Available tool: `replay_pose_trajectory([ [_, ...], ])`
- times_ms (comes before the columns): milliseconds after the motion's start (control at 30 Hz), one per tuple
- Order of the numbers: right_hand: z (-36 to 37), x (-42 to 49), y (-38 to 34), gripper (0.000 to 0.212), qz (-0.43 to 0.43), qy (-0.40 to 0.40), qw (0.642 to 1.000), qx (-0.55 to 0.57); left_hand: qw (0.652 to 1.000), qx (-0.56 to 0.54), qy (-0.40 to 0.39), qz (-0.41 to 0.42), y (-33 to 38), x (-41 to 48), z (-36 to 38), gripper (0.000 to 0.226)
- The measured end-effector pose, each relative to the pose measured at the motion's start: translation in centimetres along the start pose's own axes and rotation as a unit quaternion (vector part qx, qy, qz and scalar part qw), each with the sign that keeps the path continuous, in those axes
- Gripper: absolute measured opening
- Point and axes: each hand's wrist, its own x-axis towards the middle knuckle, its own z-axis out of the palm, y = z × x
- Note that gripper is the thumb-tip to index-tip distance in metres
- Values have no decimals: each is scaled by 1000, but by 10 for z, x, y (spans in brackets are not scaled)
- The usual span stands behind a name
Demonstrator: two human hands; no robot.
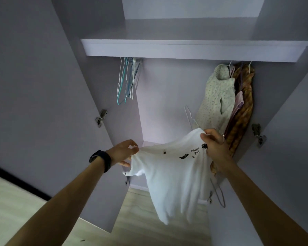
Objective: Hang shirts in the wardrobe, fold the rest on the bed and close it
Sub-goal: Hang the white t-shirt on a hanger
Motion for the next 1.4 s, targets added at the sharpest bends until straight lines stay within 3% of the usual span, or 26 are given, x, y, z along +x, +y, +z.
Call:
replay_pose_trajectory([
  [167, -2, -1, 10, 18, 20, -1, 1000, -12, 997, -64, -44, -29, 2, 8, 1, 19],
  [300, -2, -3, 15, 18, 22, 13, 1000, -14, 995, -48, -59, -65, 5, 14, -1, 21],
  [367, -4, -4, 16, 22, 23, 10, 1000, -13, 997, 4, -14, -71, 6, 16, -2, 29],
  [433, -6, -6, 17, 22, 21, 3, 1000, -20, 996, 54, 30, -67, 7, 18, -5, 23],
  [633, -7, -12, 18, 16, 23, 28, 998, -45, 958, 251, -63, -121, 19, 13, -10, 15],
  [700, -10, -15, 22, 17, 34, 42, 997, -64, 962, 261, -21, -83, 19, 17, -7, 15],
  [800, -14, -18, 32, 18, 73, 33, 991, -111, 998, 50, 34, -1, 29, 19, -1, 13],
  [867, -17, -17, 34, 8, 100, 10, 987, -126, 996, -26, 57, 68, 49, 18, 4, 11],
  [1000, -20, -8, 7, 43, 115, 104, 981, -118, 972, 159, 74, 155, 98, 18, 22, 13],
  [1067, -23, -1, -21, 49, 112, 152, 981, -39, 968, 186, 48, 161, 117, 17, 30, 13],
  [1233, -33, 12, -101, 26, 133, 227, 942, 209, 956, 245, 13, 161, 148, 9, 37, 21],
  [1333, -30, 25, -139, 23, 138, 188, 867, 440, 955, 252, -3, 157, 158, 2, 29, 18],
  [1400, -24, 35, -157, 13, 126, 171, 860, 463, 953, 260, -3, 156, 162, -3, 21, 15],
])
